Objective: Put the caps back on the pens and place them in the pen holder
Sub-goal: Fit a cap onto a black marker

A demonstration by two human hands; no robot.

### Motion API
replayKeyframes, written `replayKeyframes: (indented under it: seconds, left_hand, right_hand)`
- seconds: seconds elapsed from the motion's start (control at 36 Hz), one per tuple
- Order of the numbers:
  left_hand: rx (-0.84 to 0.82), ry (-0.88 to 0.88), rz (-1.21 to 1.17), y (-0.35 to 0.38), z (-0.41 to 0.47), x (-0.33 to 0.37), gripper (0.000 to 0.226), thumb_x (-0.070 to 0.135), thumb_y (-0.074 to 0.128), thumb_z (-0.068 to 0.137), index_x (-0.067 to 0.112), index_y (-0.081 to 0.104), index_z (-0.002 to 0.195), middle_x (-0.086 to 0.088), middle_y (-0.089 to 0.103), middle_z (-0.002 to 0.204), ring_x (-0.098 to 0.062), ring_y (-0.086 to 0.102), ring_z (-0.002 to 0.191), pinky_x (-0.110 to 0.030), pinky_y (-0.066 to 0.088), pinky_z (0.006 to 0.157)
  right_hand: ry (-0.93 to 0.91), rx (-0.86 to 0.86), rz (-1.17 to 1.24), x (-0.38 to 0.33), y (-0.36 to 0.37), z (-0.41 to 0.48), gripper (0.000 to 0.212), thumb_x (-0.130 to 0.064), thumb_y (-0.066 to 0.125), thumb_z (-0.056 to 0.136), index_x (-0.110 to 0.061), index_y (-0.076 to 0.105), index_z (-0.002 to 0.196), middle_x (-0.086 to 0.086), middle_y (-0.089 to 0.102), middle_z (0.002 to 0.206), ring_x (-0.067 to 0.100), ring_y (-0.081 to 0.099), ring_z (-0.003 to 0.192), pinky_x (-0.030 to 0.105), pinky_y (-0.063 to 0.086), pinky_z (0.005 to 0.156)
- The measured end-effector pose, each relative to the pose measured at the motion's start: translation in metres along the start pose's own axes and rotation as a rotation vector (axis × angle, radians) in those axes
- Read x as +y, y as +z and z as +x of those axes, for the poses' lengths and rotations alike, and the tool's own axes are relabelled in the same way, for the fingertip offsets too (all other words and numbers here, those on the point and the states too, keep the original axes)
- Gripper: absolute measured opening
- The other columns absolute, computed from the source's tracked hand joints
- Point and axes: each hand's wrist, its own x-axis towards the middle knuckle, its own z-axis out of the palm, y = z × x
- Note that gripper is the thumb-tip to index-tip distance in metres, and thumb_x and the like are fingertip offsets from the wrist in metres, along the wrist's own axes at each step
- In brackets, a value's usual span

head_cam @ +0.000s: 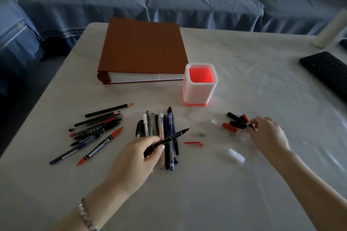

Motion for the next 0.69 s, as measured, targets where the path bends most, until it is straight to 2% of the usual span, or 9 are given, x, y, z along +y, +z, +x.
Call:
replayKeyframes:
  seconds: [0.11,0.19,0.28,0.33,0.42,0.47,0.56,0.69]
  left_hand:
    - [-0.039,-0.007,-0.006,-0.001,-0.002,0.002,0.012,0.026,0.056,0.088,0.025,0.066,0.093,0.03,0.058,0.067,-0.002,0.053,0.05,-0.008,0.034,0.047]
    - [-0.046,-0.009,-0.03,-0.002,-0.003,0.004,0.013,0.025,0.057,0.087,0.024,0.067,0.095,0.025,0.059,0.065,0.001,0.054,0.052,-0.007,0.035,0.048]
    - [-0.039,0.004,-0.024,-0.003,-0.004,0.006,0.015,0.024,0.059,0.086,0.022,0.068,0.098,0.016,0.059,0.062,0.008,0.055,0.063,-0.005,0.038,0.055]
    - [-0.045,0.019,-0.034,-0.003,-0.005,0.007,0.012,0.023,0.061,0.085,0.026,0.068,0.093,0.019,0.064,0.07,0.006,0.057,0.066,-0.006,0.038,0.057]
    - [-0.055,0.044,-0.076,-0.004,-0.005,0.009,0.014,0.028,0.06,0.085,0.042,0.063,0.085,0.025,0.063,0.085,0.0,0.059,0.069,-0.009,0.041,0.056]
    - [-0.064,0.038,-0.124,-0.005,-0.006,0.01,0.013,0.033,0.057,0.081,0.045,0.06,0.082,0.023,0.064,0.084,-0.001,0.059,0.067,-0.01,0.042,0.055]
    - [-0.063,0.047,-0.159,-0.006,-0.007,0.012,0.014,0.036,0.053,0.076,0.043,0.062,0.084,0.02,0.064,0.085,-0.001,0.059,0.069,-0.009,0.041,0.056]
    - [-0.056,0.079,-0.146,-0.009,-0.009,0.008,0.022,0.048,0.051,0.075,0.04,0.065,0.09,0.022,0.063,0.093,0.0,0.061,0.08,-0.01,0.044,0.064]
  right_hand:
    - [0.034,-0.002,0.03,0.001,0.005,-0.001,0.022,-0.014,0.049,0.089,-0.008,0.064,0.104,0.015,0.056,0.093,0.035,0.053,0.082,0.033,0.04,0.064]
    - [0.009,0.013,0.07,-0.002,0.004,-0.007,0.022,-0.014,0.048,0.09,-0.009,0.066,0.101,0.013,0.059,0.091,0.031,0.052,0.077,0.034,0.043,0.063]
    - [-0.081,0.052,0.33,-0.019,-0.005,-0.022,0.018,-0.015,0.057,0.087,-0.011,0.069,0.1,0.008,0.067,0.094,0.023,0.058,0.078,0.026,0.041,0.066]
    - [-0.135,0.058,0.52,-0.037,-0.017,-0.037,0.014,-0.014,0.064,0.082,-0.013,0.072,0.094,-0.001,0.067,0.082,0.005,0.056,0.065,0.009,0.038,0.058]
    - [-0.197,-0.053,0.753,-0.063,-0.034,-0.059,0.007,-0.013,0.071,0.076,-0.02,0.071,0.078,-0.014,0.064,0.066,-0.005,0.056,0.056,0.001,0.037,0.056]
    - [-0.261,-0.158,0.84,-0.074,-0.041,-0.069,0.016,-0.011,0.071,0.075,-0.027,0.069,0.071,-0.016,0.066,0.062,-0.006,0.056,0.057,0.002,0.04,0.057]
    - [-0.338,-0.221,0.8,-0.081,-0.043,-0.075,0.017,-0.016,0.071,0.076,-0.033,0.068,0.073,-0.027,0.064,0.066,-0.004,0.054,0.059,0.003,0.04,0.058]
    - [-0.418,-0.263,0.729,-0.083,-0.044,-0.077,0.02,-0.018,0.069,0.078,-0.038,0.067,0.075,-0.028,0.062,0.07,0.0,0.053,0.062,0.008,0.041,0.061]
